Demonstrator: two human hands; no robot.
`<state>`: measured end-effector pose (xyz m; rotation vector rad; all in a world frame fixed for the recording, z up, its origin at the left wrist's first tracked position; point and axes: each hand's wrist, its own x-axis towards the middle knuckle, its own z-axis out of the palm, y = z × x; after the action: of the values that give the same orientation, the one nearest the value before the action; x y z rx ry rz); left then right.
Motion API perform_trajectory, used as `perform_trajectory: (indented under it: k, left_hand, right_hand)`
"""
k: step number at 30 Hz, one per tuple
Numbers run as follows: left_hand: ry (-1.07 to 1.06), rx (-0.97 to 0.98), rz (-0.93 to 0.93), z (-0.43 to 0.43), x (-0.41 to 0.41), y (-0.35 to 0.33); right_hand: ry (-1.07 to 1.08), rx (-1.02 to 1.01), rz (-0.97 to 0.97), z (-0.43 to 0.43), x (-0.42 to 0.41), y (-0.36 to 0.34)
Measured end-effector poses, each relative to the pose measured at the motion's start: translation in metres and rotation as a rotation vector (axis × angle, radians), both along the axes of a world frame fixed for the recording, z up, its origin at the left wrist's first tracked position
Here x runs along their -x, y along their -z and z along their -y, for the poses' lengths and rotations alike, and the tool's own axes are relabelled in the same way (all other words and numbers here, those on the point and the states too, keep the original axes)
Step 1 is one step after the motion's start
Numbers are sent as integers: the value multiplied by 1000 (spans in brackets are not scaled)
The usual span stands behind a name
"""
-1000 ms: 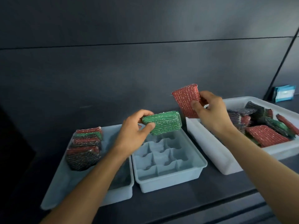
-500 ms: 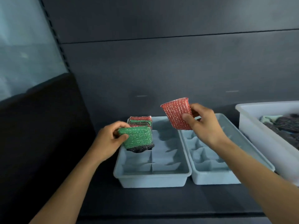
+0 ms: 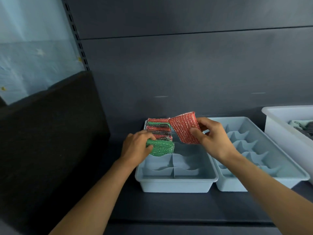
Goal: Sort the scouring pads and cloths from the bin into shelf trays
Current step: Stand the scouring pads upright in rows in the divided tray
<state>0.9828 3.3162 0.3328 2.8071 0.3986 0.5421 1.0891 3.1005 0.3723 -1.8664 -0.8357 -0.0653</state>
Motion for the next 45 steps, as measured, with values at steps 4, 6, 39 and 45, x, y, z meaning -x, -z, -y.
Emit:
perform_trajectory:
  k: [4,6,39,45]
  left_hand:
    - [48,-14,-21,-5,-3,0]
    - [82,-3,-29,-4,-4,-3]
    - [244,119,32,-8,-8,4]
    - [198,56,49,-8,-11,-4]
  right_hand:
    - [-23,-5,-96,-2,4,3]
    - [-25,-17,-120,-4,5,3]
    - [-17,-47,-129,-11,3,3]
    - [-30,-43,-113,-10,3,1]
